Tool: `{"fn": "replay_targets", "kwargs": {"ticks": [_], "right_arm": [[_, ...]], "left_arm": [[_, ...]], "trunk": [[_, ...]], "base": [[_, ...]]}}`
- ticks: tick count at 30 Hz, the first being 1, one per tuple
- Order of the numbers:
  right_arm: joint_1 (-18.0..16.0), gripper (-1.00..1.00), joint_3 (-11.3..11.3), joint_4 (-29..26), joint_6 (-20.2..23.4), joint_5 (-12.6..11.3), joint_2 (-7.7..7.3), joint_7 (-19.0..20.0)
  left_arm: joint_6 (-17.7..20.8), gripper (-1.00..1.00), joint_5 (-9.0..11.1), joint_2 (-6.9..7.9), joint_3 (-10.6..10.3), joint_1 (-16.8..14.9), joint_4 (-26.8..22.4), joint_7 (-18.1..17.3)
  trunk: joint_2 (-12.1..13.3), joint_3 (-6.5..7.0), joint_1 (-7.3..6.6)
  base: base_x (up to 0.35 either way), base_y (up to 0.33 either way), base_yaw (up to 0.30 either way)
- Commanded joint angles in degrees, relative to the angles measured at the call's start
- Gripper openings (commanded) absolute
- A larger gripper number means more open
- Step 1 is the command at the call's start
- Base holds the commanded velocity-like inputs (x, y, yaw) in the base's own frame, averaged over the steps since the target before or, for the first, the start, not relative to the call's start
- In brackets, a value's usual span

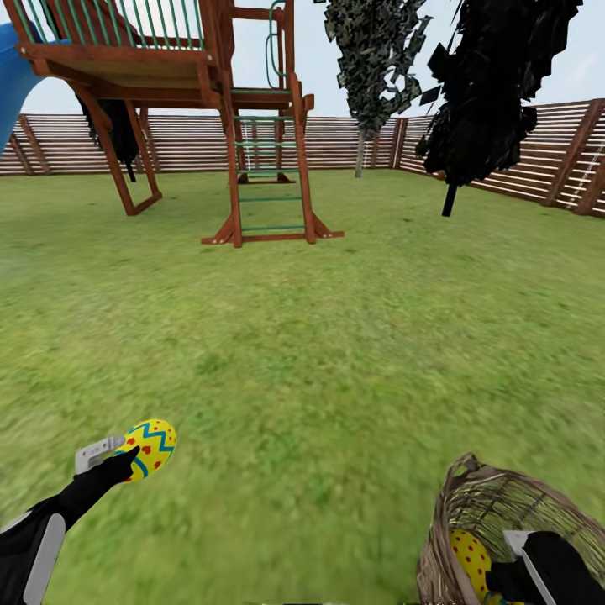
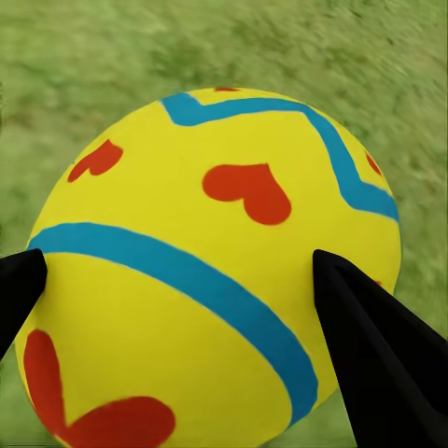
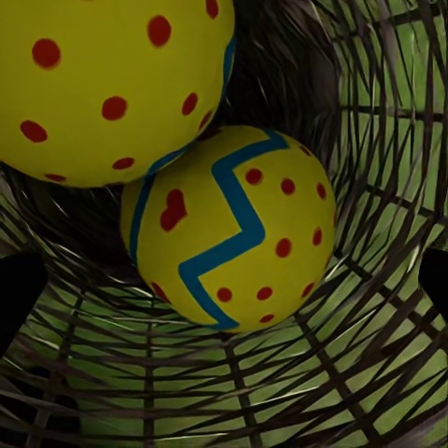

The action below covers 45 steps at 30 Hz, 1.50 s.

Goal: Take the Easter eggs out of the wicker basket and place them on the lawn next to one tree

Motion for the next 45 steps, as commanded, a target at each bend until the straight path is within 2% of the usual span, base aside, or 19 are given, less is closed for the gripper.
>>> {"fn": "replay_targets", "kwargs": {"ticks": [1, 29, 37, 45], "right_arm": [[-0.02, 1.0, -0.04, -0.04, 0.22, 0.39, 0.05, 0.43], [-0.02, 1.0, 0.03, 0.17, 0.21, 0.39, 0.2, 0.46], [-0.02, 1.0, 0.11, 0.17, 0.21, 0.39, 0.36, 0.35], [-0.02, 1.0, 0.11, 0.17, 0.21, 0.4, 0.36, 0.37]], "left_arm": [[0.53, -1.0, 0.52, -0.02, 0.1, -0.04, -0.04, -0.14], [0.44, -1.0, 0.52, -0.05, 0.1, -0.04, -0.13, -0.23], [0.37, -1.0, 0.52, -0.05, 0.1, -0.04, -0.13, -0.31], [0.35, -1.0, 0.44, -1.0, 0.1, -0.04, -0.13, -0.22]], "trunk": [[-0.04, -0.28, 0.01], [-0.41, -6.48, 0.73], [-0.41, -6.48, 0.73], [-0.41, -6.48, 0.73]], "base": [[0.0, 0.0, 0.0], [0.0, 0.0, 0.0], [0.012, -0.029, 0.0], [0.073, -0.086, 0.0]]}}
